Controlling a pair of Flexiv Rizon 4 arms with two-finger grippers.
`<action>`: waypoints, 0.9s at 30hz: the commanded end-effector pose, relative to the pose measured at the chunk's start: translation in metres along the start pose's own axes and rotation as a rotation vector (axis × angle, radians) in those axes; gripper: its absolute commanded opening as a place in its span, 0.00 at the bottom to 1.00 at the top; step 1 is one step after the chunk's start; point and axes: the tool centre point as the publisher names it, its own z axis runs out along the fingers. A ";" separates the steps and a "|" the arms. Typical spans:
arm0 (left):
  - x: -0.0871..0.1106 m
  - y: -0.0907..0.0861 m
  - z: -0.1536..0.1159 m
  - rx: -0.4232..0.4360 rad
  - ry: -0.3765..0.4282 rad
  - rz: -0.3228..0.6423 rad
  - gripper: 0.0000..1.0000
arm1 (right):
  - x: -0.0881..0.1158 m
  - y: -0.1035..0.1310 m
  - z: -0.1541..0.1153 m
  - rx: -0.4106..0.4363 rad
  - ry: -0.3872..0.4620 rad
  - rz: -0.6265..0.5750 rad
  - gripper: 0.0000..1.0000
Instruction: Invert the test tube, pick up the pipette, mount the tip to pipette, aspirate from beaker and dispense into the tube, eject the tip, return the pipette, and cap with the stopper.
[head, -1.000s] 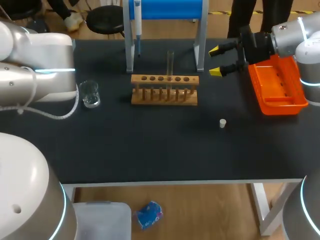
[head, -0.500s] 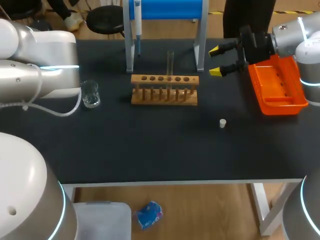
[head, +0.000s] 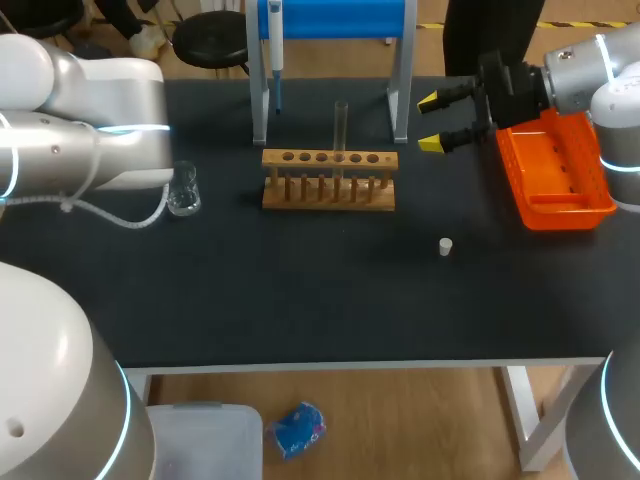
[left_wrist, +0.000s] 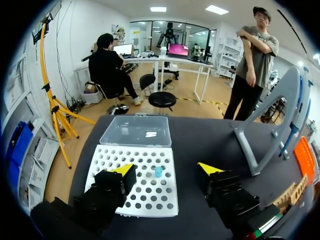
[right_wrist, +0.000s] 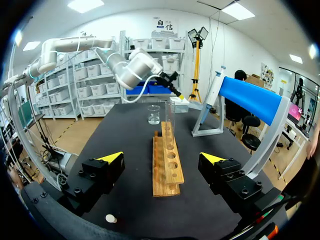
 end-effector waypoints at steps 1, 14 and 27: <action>-0.002 -0.004 0.007 -0.011 -0.011 -0.005 0.69 | 0.000 0.000 0.000 0.000 0.002 -0.001 1.00; -0.004 -0.005 0.015 -0.013 -0.023 0.003 0.38 | 0.000 0.000 0.000 0.000 0.002 -0.001 1.00; -0.005 -0.001 0.019 -0.030 -0.025 0.001 0.42 | 0.000 0.000 0.000 0.000 0.002 -0.001 1.00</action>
